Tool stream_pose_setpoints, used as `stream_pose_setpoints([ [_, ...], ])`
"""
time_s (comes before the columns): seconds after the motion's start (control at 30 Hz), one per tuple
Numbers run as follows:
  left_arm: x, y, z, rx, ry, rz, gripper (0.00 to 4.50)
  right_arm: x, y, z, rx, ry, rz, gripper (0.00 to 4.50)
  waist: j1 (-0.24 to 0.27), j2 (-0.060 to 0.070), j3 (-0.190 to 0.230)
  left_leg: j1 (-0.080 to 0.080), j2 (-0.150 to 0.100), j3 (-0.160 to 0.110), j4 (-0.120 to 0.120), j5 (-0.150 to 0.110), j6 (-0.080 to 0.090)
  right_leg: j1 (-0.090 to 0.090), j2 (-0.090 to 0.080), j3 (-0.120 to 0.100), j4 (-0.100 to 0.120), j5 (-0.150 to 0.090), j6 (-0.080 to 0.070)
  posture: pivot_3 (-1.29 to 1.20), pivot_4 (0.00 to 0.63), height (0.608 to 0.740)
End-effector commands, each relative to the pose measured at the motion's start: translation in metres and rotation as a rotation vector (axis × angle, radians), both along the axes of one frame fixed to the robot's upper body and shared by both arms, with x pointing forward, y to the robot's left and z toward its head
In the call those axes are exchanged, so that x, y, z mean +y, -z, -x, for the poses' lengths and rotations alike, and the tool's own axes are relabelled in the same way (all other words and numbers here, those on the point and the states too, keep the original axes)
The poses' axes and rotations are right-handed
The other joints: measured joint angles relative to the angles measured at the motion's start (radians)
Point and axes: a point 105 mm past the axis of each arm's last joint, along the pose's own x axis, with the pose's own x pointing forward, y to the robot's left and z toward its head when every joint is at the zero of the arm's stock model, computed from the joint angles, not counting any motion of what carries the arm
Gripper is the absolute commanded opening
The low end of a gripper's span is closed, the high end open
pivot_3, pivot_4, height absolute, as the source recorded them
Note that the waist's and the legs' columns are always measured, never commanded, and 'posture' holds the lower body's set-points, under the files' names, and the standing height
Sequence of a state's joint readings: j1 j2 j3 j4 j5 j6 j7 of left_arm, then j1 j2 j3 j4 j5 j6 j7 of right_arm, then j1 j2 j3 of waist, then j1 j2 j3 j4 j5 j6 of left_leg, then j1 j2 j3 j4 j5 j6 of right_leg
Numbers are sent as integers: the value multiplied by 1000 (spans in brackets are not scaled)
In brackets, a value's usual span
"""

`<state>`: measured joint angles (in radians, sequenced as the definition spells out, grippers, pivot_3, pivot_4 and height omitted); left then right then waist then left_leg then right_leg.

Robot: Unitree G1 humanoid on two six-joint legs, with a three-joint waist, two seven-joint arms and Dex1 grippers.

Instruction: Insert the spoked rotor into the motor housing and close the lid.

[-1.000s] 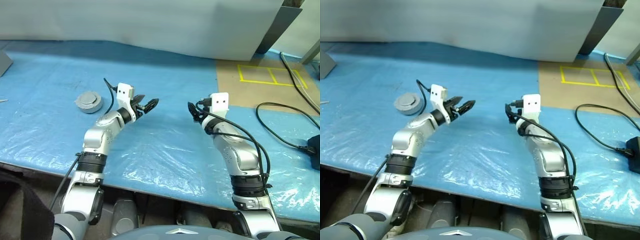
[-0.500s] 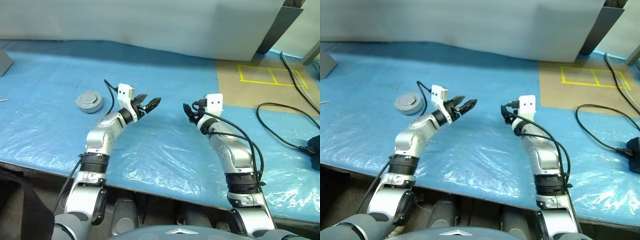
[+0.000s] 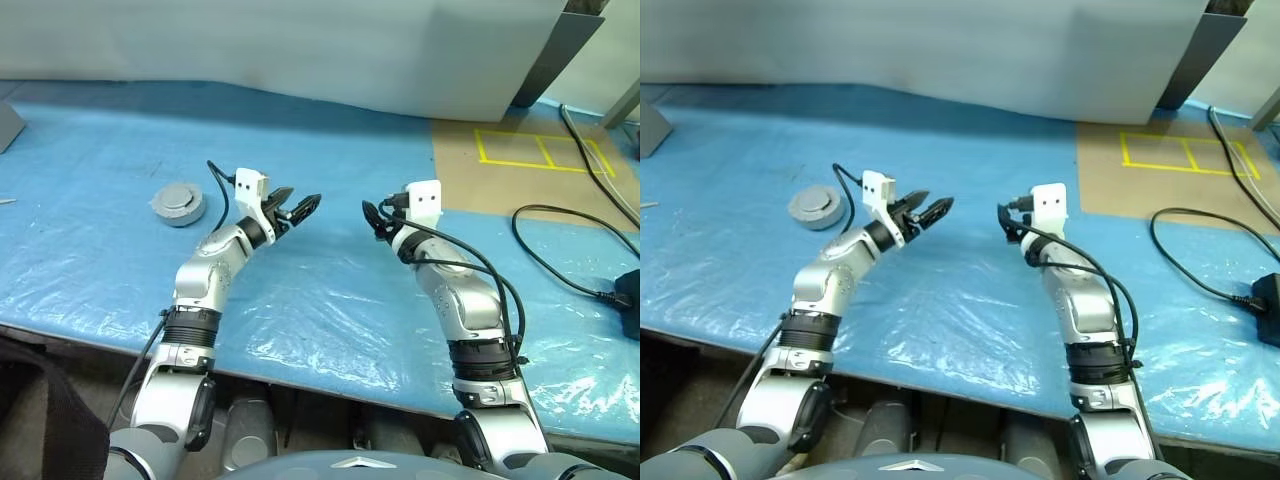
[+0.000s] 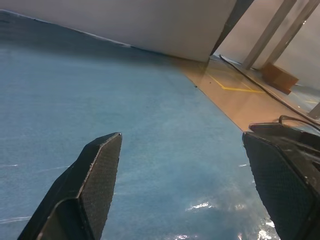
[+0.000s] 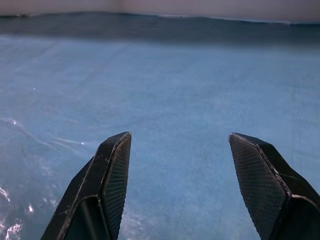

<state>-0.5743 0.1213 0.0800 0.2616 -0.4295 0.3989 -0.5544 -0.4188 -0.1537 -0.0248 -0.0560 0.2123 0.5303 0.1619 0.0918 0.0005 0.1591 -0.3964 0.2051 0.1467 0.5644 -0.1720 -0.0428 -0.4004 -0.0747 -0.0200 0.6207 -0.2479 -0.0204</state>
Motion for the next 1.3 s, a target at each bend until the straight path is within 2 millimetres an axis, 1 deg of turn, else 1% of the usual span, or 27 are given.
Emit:
stream_pose_setpoints([
  [0.03, 3, -19, -5, -37, -20, 64, 4024, 5, -17, -2, -76, -12, -4, 3238, 0, 0, 0, 0, 0, 0, 0, 0, 0, 0, 0, 0, 0, 0, 0, 0, 150, 740],
  [0.2, 3, -19, -7, -32, -19, 57, 4024, 4, -16, -3, -74, 0, -19, 3238, 0, 0, 0, 0, 0, 0, 0, 0, 0, 0, 0, 0, 0, 0, 0, 0, 150, 740],
  [0.33, -2, -18, -3, -40, 12, 37, 4024, 3, -15, -2, -78, 7, -19, 3238, 0, 0, 0, 0, 0, 0, 0, 0, 0, 0, 0, 0, 0, 0, 0, 0, 150, 740],
  [0.63, -7, -18, -9, -30, 6, 27, 4024, -4, -10, 2, -52, 52, -21, 3238, 0, 0, 0, 0, 0, 0, 0, 0, 0, 0, 0, 0, 0, 0, 0, 0, 150, 740],
  [0.83, -13, -13, -5, -15, 23, 36, 4024, -9, -9, 3, -47, 66, -28, 3238, 1, 0, 0, 0, 0, 0, 0, 0, 0, 0, 0, 0, 0, 0, 0, 0, 150, 740],
  [0.9, -14, -13, -5, -14, 19, 28, 4024, -6, -9, 3, -49, 60, -26, 3238, 1, 0, 0, 0, 0, 0, 0, 0, 0, 0, 0, 0, 0, 0, 0, 0, 150, 740],
  [1.0, -13, -17, -7, -22, 16, 28, 4024, -1, -9, 3, -46, 41, -19, 3238, 0, 0, 0, 0, 0, 0, 0, 0, 0, 0, 0, 0, 0, 0, 0, 0, 150, 740],
  [1.07, -9, -15, -6, -17, 1, 36, 4024, -1, -7, 2, -35, 44, -18, 3238, 0, 0, 0, 0, 0, 0, 0, 0, 0, 0, 0, 0, 0, 0, 0, 0, 150, 740],
  [1.17, -6, -12, -1, -17, -3, 40, 4024, 2, -9, 1, -45, 33, -2, 3238, 0, 0, 0, 0, 0, 0, 0, 0, 0, 0, 0, 0, 0, 0, 0, 0, 150, 740],
  [1.23, -3, -9, -1, -21, -25, 27, 4024, 1, -9, 0, -45, 37, 1, 3238, -1, 0, 0, 0, 0, 0, 0, 0, 0, 0, 0, 0, 0, 0, 0, 0, 150, 740],
  [1.3, -1, -7, -3, -29, -50, -1, 4024, -4, -7, -1, -40, 62, 24, 3238, 0, 0, 0, 0, 0, 0, 0, 0, 0, 0, 0, 0, 0, 0, 0, 0, 150, 740],
])
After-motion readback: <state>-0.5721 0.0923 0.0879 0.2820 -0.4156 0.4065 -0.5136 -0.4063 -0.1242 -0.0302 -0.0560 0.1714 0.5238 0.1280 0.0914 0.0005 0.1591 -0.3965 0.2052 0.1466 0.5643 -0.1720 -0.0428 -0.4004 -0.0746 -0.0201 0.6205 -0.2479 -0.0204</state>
